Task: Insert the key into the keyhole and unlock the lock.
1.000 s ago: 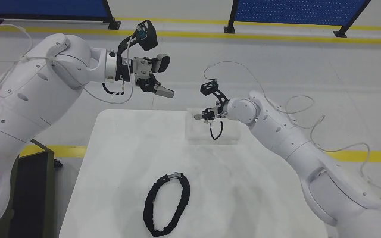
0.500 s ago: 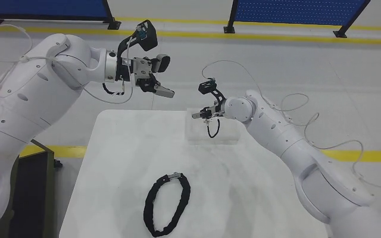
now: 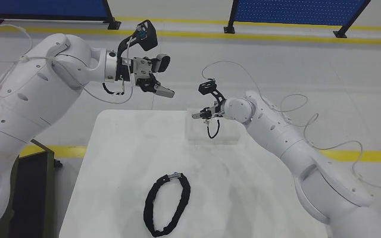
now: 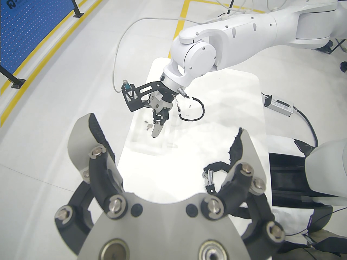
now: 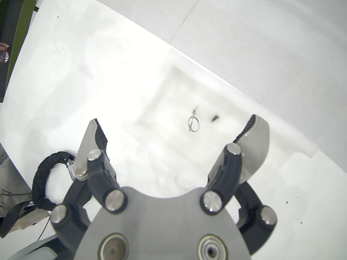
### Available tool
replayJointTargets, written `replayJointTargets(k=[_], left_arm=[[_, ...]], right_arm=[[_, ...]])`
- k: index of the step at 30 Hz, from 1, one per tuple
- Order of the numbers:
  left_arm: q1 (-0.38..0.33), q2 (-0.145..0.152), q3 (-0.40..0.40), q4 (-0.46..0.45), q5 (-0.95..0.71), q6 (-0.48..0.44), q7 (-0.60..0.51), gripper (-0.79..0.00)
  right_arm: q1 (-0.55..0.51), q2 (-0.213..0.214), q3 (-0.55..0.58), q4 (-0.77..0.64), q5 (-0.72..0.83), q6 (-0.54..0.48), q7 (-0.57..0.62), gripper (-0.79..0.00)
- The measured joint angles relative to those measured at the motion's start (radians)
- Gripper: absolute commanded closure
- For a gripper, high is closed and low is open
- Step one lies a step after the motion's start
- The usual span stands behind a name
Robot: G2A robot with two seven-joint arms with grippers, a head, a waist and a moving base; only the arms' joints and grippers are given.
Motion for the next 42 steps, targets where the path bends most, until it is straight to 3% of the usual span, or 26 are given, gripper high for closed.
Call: replayJointTargets(k=[4,18,20,29,32,42], left_arm=[[0.000,0.000,0.000,0.000,0.000,0.000,0.000,-0.785],[0.000,0.000,0.000,0.000,0.000,0.000,0.000,-0.785],[0.000,0.000,0.000,0.000,0.000,0.000,0.000,-0.785],[0.000,0.000,0.000,0.000,0.000,0.000,0.000,-0.785],[0.000,0.000,0.000,0.000,0.000,0.000,0.000,-0.785],[0.000,0.000,0.000,0.000,0.000,0.000,0.000,-0.785]], right_arm=[[-0.018,-0.013,0.003,0.004,-0.013,0.057,0.016,-0.785],[-0.023,-0.116,-0.033,0.169,-0.053,0.021,0.026,-0.785],[-0.020,-0.130,-0.033,0.201,-0.060,0.013,0.014,-0.677],[-0.002,-0.174,-0.022,0.315,-0.080,0.014,-0.020,-0.514],[0.003,-0.186,-0.019,0.340,-0.089,0.017,-0.025,-0.391],[0.003,-0.228,-0.018,0.390,-0.132,0.038,-0.052,-0.323]])
